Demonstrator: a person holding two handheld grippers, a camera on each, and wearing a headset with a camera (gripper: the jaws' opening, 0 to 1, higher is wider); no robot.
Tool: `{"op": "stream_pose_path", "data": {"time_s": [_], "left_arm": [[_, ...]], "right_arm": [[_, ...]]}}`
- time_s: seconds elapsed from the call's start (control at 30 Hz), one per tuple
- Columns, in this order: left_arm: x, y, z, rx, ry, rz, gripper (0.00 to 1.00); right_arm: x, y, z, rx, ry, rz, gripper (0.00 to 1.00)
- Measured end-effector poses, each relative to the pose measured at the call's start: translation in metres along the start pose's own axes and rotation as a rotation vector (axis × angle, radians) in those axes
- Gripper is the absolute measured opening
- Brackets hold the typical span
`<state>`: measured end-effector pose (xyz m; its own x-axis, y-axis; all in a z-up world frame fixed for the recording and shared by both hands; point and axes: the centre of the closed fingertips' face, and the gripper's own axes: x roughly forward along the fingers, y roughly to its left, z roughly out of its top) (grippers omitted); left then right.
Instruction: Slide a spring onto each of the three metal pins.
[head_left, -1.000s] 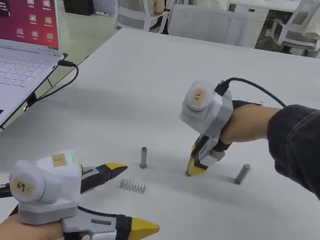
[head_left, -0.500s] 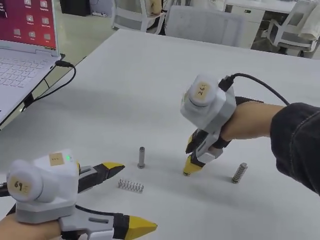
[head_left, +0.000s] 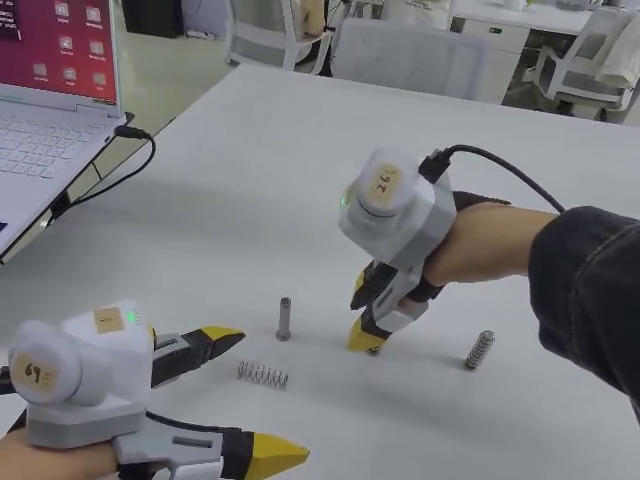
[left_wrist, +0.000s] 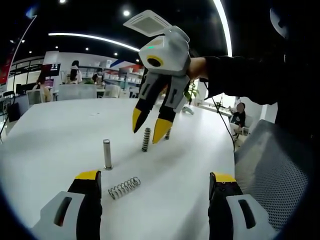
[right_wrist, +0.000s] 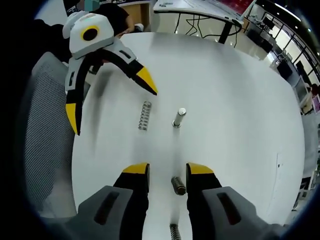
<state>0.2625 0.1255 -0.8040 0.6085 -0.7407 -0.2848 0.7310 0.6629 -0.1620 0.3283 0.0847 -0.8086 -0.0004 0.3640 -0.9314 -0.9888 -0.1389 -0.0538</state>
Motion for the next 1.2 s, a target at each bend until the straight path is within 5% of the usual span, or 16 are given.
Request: {"op": "stream_pose_path", "data": {"time_s": [1.2], "left_arm": [[-0.02, 0.005, -0.007, -0.012, 0.0, 0.044, 0.85]], "right_arm": [[0.042, 0.037, 0.044, -0.039, -0.023, 0.069, 0.21]]}}
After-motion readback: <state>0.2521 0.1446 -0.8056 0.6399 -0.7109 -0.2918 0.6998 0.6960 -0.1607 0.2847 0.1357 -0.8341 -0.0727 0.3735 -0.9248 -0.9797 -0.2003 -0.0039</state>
